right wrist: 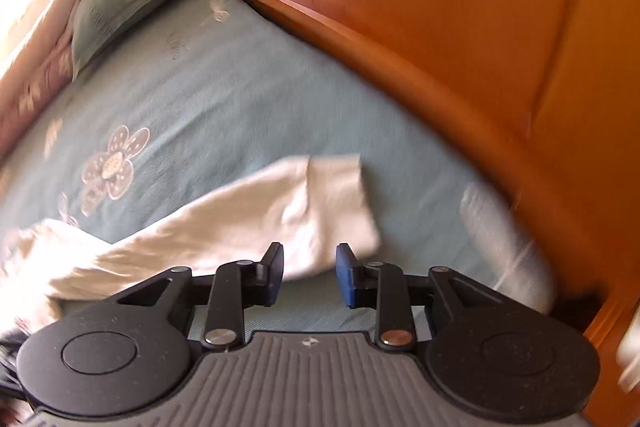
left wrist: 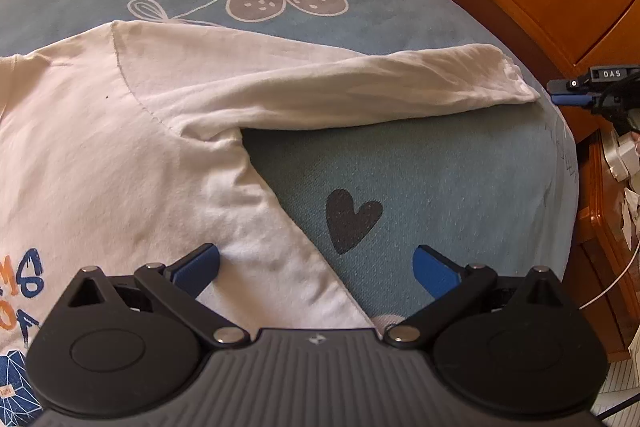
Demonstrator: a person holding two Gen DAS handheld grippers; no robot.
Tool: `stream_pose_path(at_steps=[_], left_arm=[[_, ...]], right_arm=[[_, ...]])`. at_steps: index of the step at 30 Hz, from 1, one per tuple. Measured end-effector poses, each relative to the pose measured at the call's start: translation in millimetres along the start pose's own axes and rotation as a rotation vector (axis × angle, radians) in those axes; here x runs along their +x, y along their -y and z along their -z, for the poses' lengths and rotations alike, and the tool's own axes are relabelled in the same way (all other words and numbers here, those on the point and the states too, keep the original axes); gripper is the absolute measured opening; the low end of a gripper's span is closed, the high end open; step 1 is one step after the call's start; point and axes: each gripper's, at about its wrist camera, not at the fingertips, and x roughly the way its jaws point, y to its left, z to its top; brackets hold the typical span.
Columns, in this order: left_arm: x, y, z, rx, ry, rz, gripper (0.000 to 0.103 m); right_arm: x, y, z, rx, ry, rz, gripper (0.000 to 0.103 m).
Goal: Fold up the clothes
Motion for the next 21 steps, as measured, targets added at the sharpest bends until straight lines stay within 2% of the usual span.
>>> stream_pose_path(at_steps=[4,7,8,9,12,16,19,21], left_arm=[[0,1,1,0.006,0.009,-0.005,0.102],[-1,1,0,0.006,0.009,-0.009,0.102],[-1,1,0,0.003,0.009,-0.007,0.102],[-1,0,0,0.0,0.01,-0.004,0.102],[-1,-2,-1,-0.004,0.014,0.003,0.102],[-2,-3,-2,-0.019,0.014,0.008,0.102],[-3,-6,-5,-0.046,0.003,0.018,0.102],[-5,-9,-6,-0.065,-0.006,0.026,0.102]], right_arm=[[33,19,27,0.313,0.056,-0.116,0.04],[45,30,37,0.468,0.144,-0.165,0.035],[45,30,36,0.476,0.144,-0.147,0.019],[44,29,36,0.47,0.14,-0.135,0.01],[32,24,35,0.424,0.136,-0.105,0.006],[7,17,39,0.355,0.111,-0.042,0.006],[7,16,48,0.321,-0.026,0.021,0.007],[8,13,54,0.292,-0.124,0.062,0.015]])
